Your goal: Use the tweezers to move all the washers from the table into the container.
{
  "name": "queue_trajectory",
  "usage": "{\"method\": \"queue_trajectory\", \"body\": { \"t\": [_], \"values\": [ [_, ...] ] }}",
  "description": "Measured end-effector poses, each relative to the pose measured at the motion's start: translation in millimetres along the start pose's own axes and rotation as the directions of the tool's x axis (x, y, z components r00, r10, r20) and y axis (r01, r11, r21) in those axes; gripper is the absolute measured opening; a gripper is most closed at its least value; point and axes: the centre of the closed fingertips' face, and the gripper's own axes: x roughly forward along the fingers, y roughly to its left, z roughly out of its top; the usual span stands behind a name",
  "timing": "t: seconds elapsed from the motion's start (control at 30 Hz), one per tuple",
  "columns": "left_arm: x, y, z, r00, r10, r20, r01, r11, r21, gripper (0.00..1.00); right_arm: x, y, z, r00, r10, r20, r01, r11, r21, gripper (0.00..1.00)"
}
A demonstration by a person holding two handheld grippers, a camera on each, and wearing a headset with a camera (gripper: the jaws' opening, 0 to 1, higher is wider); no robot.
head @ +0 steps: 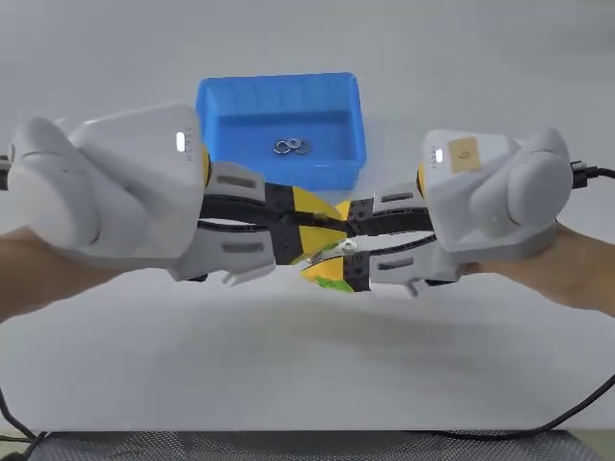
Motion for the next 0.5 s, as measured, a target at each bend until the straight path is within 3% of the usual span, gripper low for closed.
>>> {"method": "queue_trajectory", "body": {
  "t": [0.5],
  "values": [
    [-0.8,3.5,-0.9,0.9999,0.011,0.0,-0.011,1.0,0.0,0.07,5.7,0.1,-1.7,0.9997,0.013,-0.021,-0.015,0.995,-0.095,0.11]
  ]
}}
